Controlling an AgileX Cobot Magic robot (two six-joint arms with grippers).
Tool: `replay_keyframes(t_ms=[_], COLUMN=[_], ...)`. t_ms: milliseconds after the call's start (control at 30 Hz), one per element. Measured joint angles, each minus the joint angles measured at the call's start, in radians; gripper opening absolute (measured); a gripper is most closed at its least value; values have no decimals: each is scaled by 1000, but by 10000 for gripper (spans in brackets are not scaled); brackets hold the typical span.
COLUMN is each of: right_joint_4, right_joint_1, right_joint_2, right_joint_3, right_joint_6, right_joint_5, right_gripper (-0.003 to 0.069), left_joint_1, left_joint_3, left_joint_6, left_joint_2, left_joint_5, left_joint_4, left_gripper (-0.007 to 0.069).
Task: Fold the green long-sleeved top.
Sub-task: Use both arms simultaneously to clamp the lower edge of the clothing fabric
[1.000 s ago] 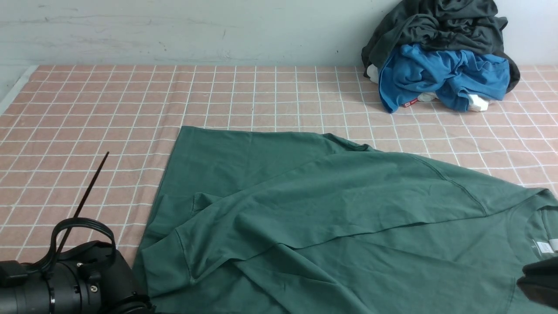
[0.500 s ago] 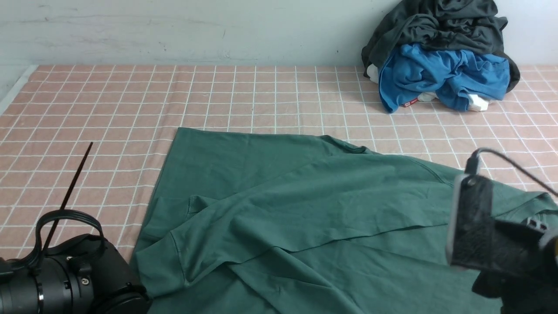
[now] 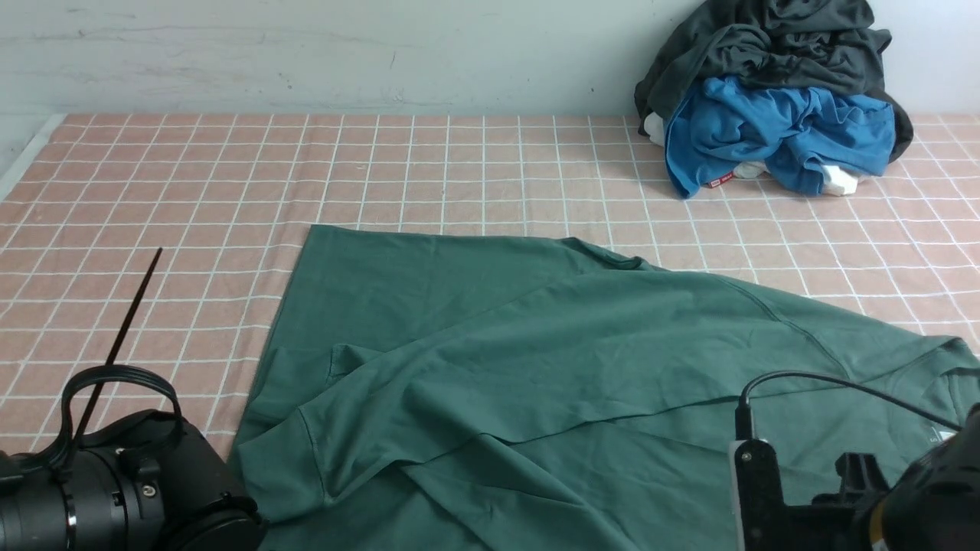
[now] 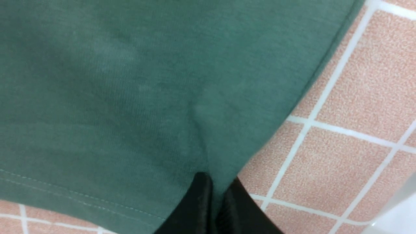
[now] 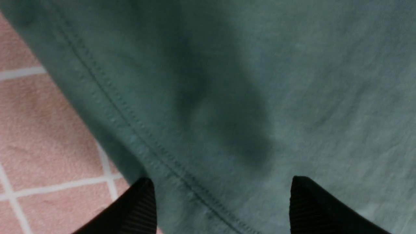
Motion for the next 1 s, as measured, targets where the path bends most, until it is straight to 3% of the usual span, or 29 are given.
replay_keyframes(t_ms=[400, 1000], right_joint_4=[7, -148], right_joint_1=[0, 8], right_joint_2=[5, -18], right_joint_3=[52, 84], right_joint_6=[-1, 91], right_joint_5=[41, -24], right_gripper=[474, 474], left_joint_1=[0, 0], left_joint_3=[0, 0], left_joint_6=[0, -19], left_joint_2=[-1, -1], left_joint_5=[-3, -22], left_joint_4=[-3, -3], left_gripper=[6, 6])
